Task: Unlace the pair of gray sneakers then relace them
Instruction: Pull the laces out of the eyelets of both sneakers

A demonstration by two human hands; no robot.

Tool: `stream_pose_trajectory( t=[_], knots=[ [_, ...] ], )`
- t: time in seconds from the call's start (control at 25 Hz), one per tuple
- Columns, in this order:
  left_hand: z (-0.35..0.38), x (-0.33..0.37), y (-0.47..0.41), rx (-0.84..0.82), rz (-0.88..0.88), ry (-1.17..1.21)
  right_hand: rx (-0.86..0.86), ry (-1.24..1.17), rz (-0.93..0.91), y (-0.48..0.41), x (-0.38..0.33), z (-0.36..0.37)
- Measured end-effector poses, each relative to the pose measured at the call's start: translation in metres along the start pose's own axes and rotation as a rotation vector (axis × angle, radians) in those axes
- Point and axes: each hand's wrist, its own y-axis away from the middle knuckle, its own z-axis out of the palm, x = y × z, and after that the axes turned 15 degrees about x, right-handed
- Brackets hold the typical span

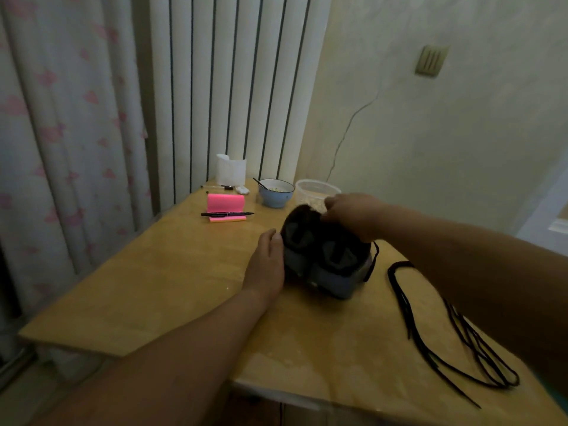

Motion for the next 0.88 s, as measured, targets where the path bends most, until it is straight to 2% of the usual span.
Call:
stream_pose_trajectory(
  t=[0.16,0.28,0.36,0.52,0.64,0.76,0.88],
  knots=[
    [-0.017,0.028,-0.012,0.113,0.039,0.127,0.027,-0.127,0.271,-0.017,0.010,-0.034],
    [-0.012,0.036,-0.028,0.060,0.050,0.244,0.057,-0.349,0.474,-0.046,0.021,-0.040],
    [-0.005,0.034,-0.042,0.018,-0.010,0.256,0.038,-0.485,0.605,-0.064,0.025,-0.035],
    [0.012,0.023,-0.073,-0.146,-0.074,0.145,-0.083,-0.572,0.754,-0.086,0.027,-0.002],
    [0.025,0.002,-0.090,-0.251,-0.034,-0.026,-0.113,-0.573,0.793,-0.093,0.027,0.026],
    [0.036,-0.019,-0.098,-0.253,0.005,-0.204,-0.047,-0.608,0.860,-0.092,0.023,0.056],
    [0.041,-0.026,-0.105,-0.197,-0.006,-0.280,0.076,-0.685,0.892,-0.079,0.017,0.076]
  ],
)
